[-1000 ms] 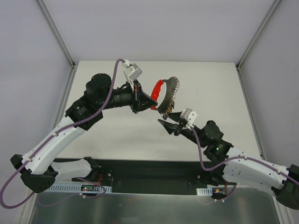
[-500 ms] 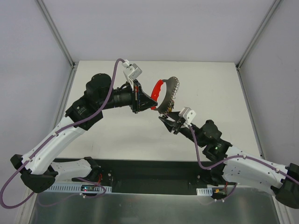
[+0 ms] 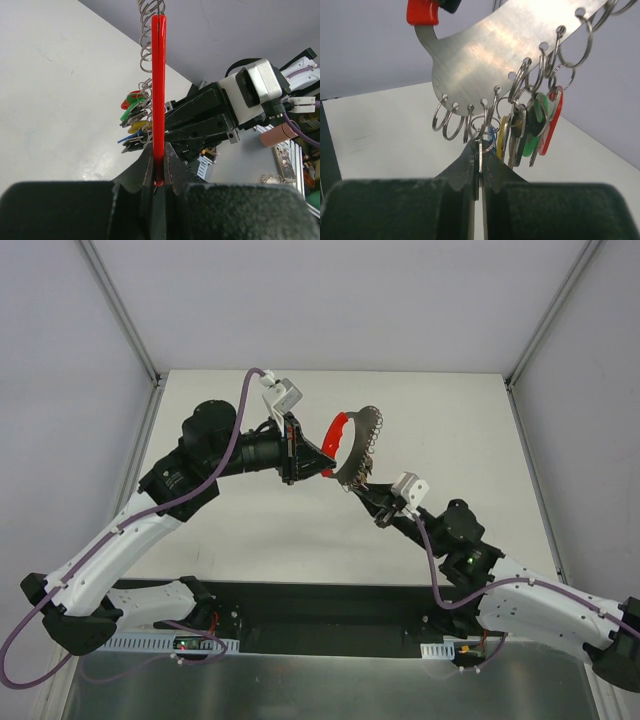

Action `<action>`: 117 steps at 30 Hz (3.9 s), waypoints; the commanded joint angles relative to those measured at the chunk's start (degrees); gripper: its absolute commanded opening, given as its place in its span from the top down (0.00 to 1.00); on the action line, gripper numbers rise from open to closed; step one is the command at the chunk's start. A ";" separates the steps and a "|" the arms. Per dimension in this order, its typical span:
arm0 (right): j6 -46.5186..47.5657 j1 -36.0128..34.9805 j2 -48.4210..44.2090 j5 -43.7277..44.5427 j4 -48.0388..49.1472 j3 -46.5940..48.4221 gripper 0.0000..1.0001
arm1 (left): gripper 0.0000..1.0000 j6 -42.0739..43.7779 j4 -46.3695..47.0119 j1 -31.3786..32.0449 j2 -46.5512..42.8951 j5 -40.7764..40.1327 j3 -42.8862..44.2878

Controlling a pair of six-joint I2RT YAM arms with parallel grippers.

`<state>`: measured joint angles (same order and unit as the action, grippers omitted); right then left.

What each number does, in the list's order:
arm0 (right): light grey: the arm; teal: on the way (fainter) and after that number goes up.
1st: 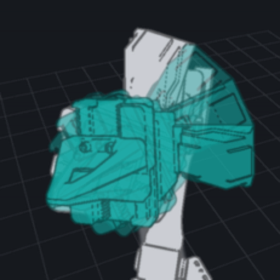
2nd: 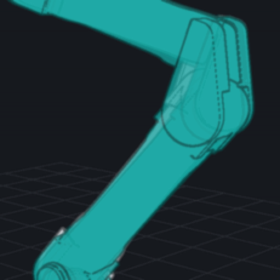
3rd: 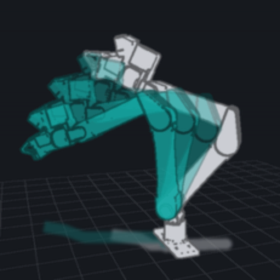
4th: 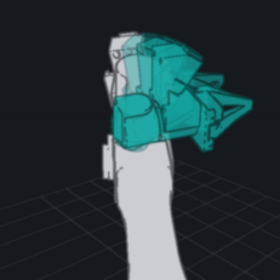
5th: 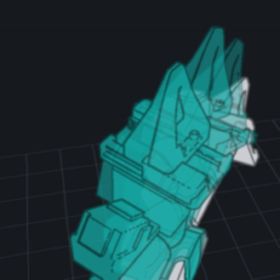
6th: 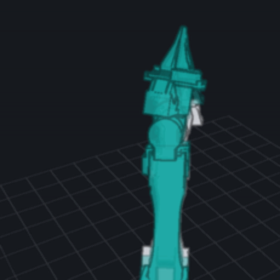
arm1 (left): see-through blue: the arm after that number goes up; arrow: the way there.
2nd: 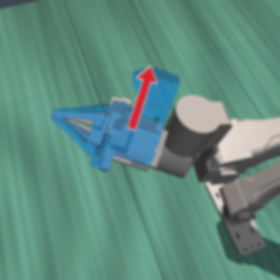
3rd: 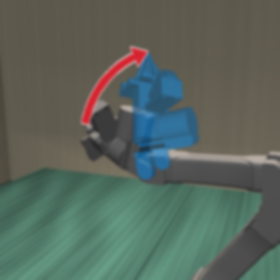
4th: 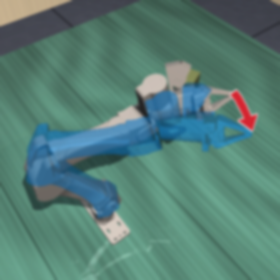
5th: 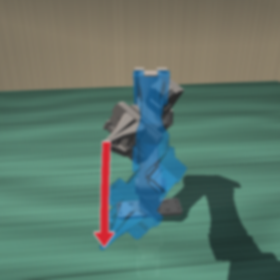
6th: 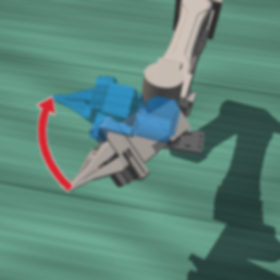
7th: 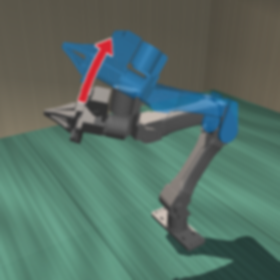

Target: Remove the keys from the keyring

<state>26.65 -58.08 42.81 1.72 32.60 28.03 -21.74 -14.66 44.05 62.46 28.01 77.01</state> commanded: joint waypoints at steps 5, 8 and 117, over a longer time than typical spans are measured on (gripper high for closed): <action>0.42 -0.27 -4.66 -0.05 -2.62 0.70 0.99 | 1.00 0.46 4.81 -0.11 -1.99 -1.20 -1.51; -0.11 -0.27 -5.71 1.88 -8.68 2.98 0.99 | 1.00 0.73 4.81 -0.11 -1.99 -1.64 -2.48; 27.05 11.68 7.55 -13.66 -24.43 29.09 0.99 | 0.43 -5.33 38.73 5.34 0.74 40.54 -20.32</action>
<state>51.64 -49.19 46.04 -15.70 -5.82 53.54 -20.16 22.28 44.51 66.67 51.83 58.72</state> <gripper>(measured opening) 0.043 0.574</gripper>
